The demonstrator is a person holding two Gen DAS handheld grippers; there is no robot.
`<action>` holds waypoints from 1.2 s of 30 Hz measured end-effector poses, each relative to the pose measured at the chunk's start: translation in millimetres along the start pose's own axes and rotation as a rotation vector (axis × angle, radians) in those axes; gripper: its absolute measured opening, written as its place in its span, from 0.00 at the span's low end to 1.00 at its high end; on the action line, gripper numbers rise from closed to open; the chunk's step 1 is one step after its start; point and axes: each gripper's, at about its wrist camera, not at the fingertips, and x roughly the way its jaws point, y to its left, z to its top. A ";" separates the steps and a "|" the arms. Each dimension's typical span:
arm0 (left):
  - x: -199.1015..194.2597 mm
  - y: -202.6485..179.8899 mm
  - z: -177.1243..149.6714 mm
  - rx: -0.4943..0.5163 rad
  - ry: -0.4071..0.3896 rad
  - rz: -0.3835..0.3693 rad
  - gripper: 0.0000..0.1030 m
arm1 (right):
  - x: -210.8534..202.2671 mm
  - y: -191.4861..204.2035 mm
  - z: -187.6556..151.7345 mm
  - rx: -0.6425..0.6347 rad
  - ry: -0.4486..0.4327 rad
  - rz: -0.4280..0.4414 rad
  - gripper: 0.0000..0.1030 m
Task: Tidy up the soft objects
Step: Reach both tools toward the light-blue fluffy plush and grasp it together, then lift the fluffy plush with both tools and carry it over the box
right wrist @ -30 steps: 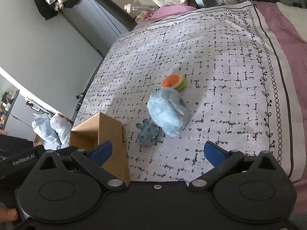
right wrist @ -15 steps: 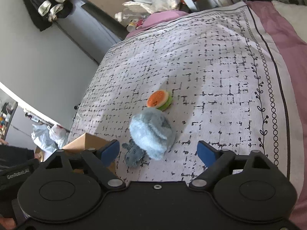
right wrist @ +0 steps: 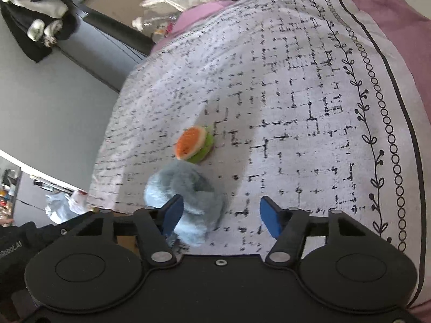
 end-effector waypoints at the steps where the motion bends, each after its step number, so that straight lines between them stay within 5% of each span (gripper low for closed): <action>1: 3.4 -0.9 -0.2 -0.002 -0.001 -0.003 0.83 | 2.8 -0.4 0.8 0.001 0.000 -0.006 0.55; 6: 23.8 -5.6 -1.2 -0.016 0.016 -0.024 0.64 | 16.5 0.4 1.5 0.006 0.005 -0.036 0.52; 12: 32.0 -7.4 3.1 -0.040 0.011 -0.030 0.55 | 33.7 4.5 3.3 0.027 0.031 -0.025 0.50; 25: 41.2 -4.9 11.7 -0.066 0.025 -0.058 0.53 | 45.5 9.2 -3.4 0.074 0.111 0.094 0.49; 31: 53.7 -0.5 6.5 -0.085 0.059 -0.056 0.53 | 49.2 11.4 -3.5 0.079 0.126 0.148 0.24; 36: 61.3 4.3 4.6 -0.094 0.070 -0.030 0.41 | 51.6 13.0 -3.8 0.090 0.136 0.185 0.17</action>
